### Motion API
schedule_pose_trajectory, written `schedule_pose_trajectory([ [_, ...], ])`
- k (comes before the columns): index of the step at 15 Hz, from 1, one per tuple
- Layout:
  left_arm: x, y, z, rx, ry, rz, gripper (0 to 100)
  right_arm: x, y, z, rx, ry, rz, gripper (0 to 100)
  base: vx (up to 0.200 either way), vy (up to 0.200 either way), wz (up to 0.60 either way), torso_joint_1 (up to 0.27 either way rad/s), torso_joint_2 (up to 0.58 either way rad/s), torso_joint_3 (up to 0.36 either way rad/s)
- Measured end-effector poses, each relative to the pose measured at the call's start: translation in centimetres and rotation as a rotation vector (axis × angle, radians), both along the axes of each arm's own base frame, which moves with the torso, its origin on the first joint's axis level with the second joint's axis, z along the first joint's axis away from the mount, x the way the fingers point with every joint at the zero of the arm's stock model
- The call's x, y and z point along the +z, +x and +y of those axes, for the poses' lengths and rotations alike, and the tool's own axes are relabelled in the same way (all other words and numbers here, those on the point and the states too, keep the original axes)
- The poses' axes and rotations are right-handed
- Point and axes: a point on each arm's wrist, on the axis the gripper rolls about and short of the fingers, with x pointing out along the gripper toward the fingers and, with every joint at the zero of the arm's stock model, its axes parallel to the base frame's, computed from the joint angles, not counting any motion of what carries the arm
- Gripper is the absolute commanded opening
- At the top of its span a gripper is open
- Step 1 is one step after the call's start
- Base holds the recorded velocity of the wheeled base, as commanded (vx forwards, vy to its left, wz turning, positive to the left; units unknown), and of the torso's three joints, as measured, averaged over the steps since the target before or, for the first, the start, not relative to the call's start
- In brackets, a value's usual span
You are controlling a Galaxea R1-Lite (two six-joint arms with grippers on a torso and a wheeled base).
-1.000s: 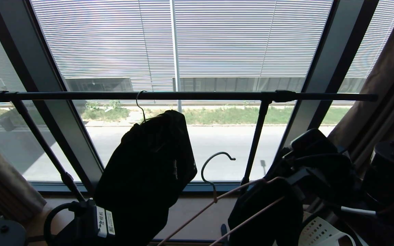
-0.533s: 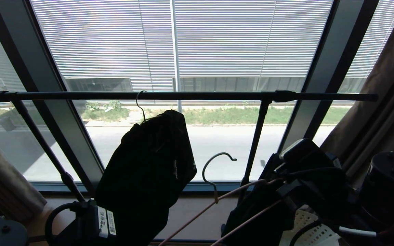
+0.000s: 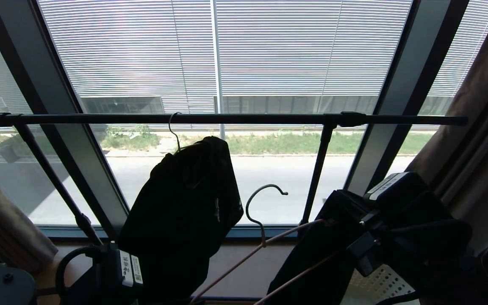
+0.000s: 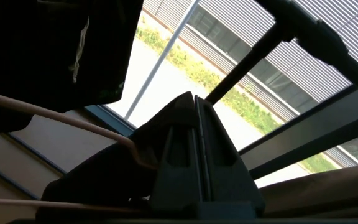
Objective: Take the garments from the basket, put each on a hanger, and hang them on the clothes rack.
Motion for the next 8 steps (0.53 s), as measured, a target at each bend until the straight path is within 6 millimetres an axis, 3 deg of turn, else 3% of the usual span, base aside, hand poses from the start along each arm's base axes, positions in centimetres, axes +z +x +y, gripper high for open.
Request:
schedule_pose_trajectory([
  [8, 0.4, 0.4, 0.8, 0.047, -0.007, -0.038, 0, 1.4, 1.1, -1.1, -0.071, 0.047, -0.035, 0, 0.000, 0.000, 0.00, 0.000, 0.00, 0.000],
])
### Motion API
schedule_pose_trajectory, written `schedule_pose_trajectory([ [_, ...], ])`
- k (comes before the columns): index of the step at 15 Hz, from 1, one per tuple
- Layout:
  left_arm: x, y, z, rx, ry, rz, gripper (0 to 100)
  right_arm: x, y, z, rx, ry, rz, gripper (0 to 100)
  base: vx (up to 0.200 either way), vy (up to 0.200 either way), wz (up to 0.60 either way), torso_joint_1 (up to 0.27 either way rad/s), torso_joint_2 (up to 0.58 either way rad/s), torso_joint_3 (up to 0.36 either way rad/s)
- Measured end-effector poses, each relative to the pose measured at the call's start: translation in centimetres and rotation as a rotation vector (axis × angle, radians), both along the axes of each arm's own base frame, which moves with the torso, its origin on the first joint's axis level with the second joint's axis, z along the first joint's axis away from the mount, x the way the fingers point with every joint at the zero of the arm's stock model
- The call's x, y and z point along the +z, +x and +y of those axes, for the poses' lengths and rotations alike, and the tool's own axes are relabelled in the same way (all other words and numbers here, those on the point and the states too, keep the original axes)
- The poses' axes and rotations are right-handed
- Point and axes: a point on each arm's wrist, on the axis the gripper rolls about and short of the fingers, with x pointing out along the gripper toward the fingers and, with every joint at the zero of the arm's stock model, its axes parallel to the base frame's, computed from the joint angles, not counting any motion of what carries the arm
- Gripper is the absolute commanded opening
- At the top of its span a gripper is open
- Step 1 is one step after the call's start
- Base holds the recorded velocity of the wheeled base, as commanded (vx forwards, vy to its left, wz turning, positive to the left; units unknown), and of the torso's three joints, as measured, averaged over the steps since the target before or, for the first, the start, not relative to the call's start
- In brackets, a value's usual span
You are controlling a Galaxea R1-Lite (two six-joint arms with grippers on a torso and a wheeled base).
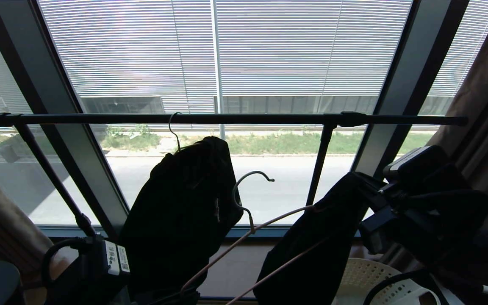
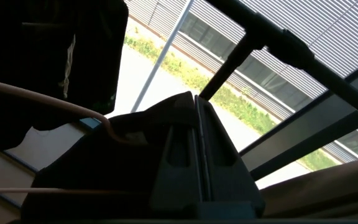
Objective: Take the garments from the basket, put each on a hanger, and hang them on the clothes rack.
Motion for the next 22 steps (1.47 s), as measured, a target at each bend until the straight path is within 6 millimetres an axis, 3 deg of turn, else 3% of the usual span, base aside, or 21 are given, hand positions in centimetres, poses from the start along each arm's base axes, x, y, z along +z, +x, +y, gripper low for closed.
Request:
schedule_pose_trajectory([
  [12, 0.7, 0.4, 0.5, 0.039, -0.025, -0.027, 0, -0.3, 0.3, 0.3, -0.003, -0.006, 0.009, 0, 0.000, 0.000, 0.00, 0.000, 0.00, 0.000],
  [22, 0.3, 1.0, 0.0, 0.042, -0.002, -0.006, 0, 0.5, -2.1, 2.7, 0.138, 0.077, -0.011, 0, 0.000, 0.000, 0.00, 0.000, 0.00, 0.000],
])
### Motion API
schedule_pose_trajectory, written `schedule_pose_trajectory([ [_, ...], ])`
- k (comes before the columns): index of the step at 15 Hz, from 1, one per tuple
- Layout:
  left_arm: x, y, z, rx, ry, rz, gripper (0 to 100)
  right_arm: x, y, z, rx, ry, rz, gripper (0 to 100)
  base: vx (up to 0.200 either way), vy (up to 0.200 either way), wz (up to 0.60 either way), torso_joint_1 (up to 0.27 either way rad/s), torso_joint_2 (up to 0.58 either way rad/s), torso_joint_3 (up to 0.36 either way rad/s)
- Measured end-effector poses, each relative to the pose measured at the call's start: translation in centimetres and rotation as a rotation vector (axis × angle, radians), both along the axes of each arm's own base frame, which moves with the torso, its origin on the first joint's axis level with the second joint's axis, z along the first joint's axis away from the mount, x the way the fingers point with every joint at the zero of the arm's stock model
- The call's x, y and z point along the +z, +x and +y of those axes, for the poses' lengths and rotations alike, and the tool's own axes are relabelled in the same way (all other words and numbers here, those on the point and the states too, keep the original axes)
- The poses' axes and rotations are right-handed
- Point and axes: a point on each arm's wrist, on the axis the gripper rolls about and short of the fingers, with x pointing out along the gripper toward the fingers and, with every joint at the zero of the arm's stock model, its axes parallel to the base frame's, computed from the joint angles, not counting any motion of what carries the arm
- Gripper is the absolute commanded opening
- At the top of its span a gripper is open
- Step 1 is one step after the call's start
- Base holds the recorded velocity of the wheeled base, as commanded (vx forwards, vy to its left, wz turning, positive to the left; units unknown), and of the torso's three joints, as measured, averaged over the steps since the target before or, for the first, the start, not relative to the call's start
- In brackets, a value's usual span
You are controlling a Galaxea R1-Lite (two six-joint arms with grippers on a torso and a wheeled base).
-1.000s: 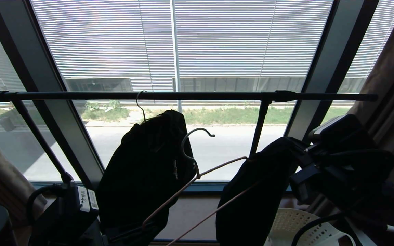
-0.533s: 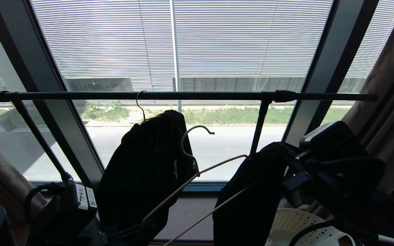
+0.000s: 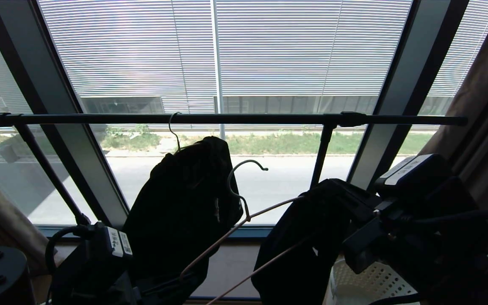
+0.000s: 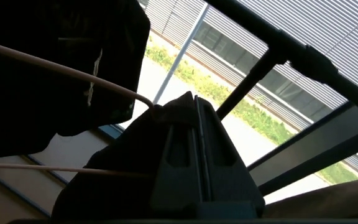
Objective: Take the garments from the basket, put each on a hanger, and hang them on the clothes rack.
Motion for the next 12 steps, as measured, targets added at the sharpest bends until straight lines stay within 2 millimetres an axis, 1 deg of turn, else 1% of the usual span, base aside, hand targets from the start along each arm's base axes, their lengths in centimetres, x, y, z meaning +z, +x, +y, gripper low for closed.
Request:
schedule_pose_trajectory([
  [4, -0.2, -0.1, -0.1, -0.005, 0.008, 0.009, 0, 0.4, -1.5, 1.9, 0.094, 0.121, 0.032, 0, 0.000, 0.000, 0.00, 0.000, 0.00, 0.000],
  [6, -0.3, 0.0, -0.1, -0.004, 0.009, 0.011, 0, 1.0, -2.3, 2.7, 0.136, 0.184, 0.048, 0, 0.000, 0.000, 0.00, 0.000, 0.00, 0.000],
  [12, -0.5, 0.0, -0.2, -0.006, 0.017, 0.021, 0, 1.7, -3.4, 3.6, 0.195, 0.268, 0.044, 0, 0.000, 0.000, 0.00, 0.000, 0.00, 0.000],
])
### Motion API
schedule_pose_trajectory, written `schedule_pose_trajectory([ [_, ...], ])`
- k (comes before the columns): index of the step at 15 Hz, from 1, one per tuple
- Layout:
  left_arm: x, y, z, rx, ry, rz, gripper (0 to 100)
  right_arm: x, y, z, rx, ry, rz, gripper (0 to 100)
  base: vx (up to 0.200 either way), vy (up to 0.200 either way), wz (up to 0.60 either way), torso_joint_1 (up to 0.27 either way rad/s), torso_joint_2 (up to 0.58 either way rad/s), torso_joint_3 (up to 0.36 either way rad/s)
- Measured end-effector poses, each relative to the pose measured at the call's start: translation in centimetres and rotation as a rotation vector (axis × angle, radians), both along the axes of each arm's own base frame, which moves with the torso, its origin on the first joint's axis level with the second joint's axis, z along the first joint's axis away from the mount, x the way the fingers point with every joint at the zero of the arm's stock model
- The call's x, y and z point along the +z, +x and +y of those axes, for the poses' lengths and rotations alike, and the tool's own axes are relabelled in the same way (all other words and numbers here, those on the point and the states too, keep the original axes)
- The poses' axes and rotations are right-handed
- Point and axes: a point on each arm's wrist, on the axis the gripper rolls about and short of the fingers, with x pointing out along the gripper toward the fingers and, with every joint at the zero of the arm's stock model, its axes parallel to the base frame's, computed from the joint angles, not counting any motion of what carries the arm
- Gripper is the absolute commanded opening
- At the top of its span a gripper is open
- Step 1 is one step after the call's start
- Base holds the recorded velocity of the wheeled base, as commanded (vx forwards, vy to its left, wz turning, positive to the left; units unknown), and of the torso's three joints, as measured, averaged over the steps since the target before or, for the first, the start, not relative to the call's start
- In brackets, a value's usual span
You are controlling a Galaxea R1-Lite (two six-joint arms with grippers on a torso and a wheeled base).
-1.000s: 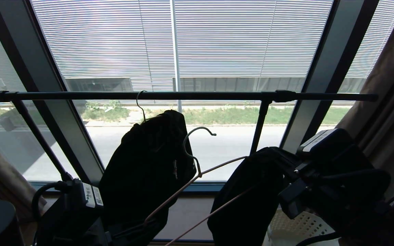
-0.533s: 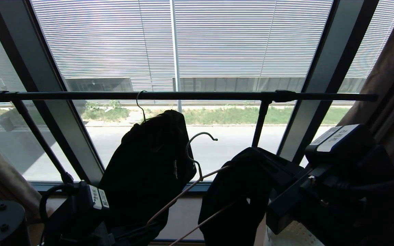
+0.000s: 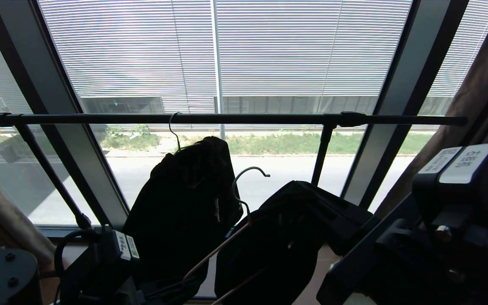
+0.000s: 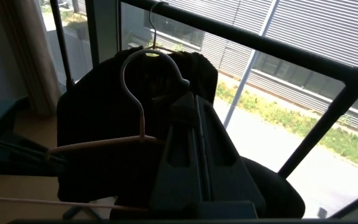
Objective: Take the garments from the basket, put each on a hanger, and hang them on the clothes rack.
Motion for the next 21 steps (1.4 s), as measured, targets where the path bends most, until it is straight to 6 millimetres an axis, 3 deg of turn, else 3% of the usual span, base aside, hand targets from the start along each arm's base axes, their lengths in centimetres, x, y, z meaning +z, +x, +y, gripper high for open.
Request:
schedule_pose_trajectory([
  [3, 0.0, 0.0, 0.0, 0.001, 0.000, 0.000, 0, -0.3, -0.1, 0.1, 0.003, -0.014, 0.003, 0, 0.000, 0.000, 0.00, 0.000, 0.00, 0.000],
  [4, 0.0, 0.0, 0.0, 0.001, -0.001, 0.000, 0, -0.5, -0.1, 0.0, 0.002, -0.021, 0.004, 100, 0.000, 0.000, 0.00, 0.000, 0.00, 0.000],
  [10, 0.2, -0.3, 0.3, 0.001, -0.012, -0.012, 0, -0.6, 0.1, -0.1, -0.011, -0.030, 0.005, 100, 0.000, 0.000, 0.00, 0.000, 0.00, 0.000],
  [15, 0.4, -0.8, 0.5, -0.009, -0.050, -0.056, 0, -0.5, 2.2, -1.0, -0.113, -0.027, 0.006, 100, 0.000, 0.000, 0.00, 0.000, 0.00, 0.000],
  [21, 0.4, -1.3, 0.4, -0.040, -0.054, -0.059, 0, -0.5, 3.0, -0.2, -0.171, -0.019, 0.010, 100, 0.000, 0.000, 0.00, 0.000, 0.00, 0.000],
])
